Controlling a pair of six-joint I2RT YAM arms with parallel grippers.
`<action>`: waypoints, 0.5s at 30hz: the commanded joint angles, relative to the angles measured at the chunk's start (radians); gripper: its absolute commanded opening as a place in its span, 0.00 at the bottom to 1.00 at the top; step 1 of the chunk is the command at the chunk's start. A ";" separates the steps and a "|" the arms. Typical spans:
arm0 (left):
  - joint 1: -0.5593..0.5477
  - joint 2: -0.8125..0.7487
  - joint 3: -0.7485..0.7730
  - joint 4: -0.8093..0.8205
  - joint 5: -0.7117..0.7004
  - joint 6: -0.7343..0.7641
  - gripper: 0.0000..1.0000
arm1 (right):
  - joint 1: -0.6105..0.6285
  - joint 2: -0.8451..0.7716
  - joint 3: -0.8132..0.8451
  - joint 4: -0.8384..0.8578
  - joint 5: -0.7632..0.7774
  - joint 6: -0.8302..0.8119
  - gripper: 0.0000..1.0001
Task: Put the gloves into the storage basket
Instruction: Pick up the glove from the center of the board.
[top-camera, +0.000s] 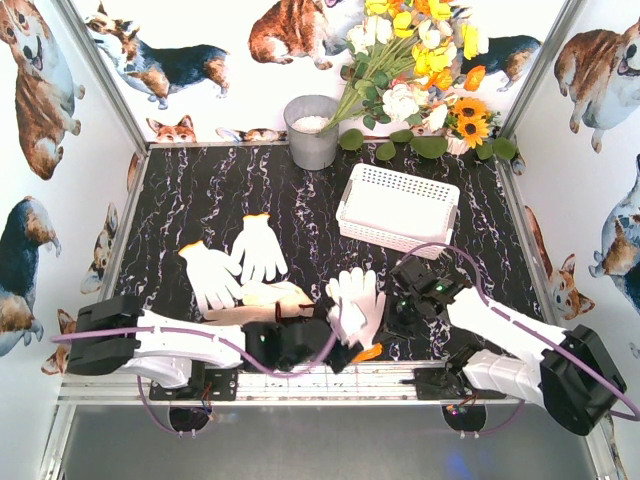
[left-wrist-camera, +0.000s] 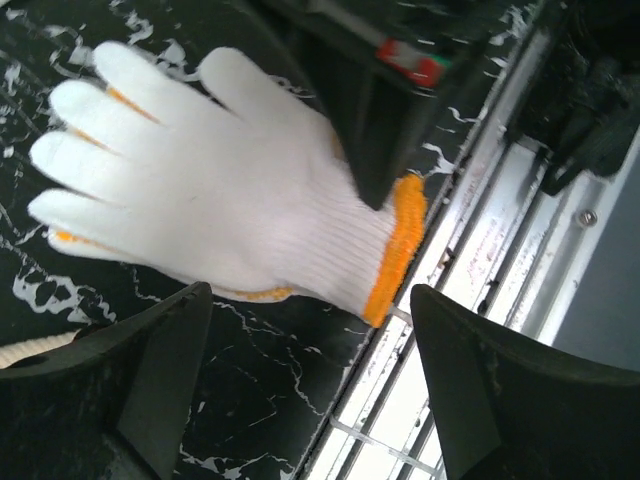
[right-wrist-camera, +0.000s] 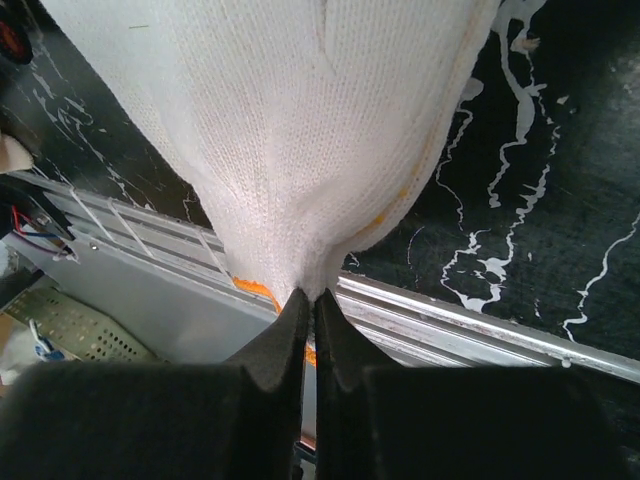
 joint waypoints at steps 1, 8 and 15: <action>-0.086 0.050 0.007 0.089 -0.110 0.171 0.77 | -0.004 0.027 0.059 0.018 -0.036 0.021 0.00; -0.135 0.134 0.023 0.133 -0.096 0.230 0.83 | -0.030 0.086 0.087 0.045 -0.088 0.042 0.00; -0.140 0.234 0.064 0.142 -0.154 0.290 0.86 | -0.053 0.119 0.114 0.053 -0.153 0.033 0.00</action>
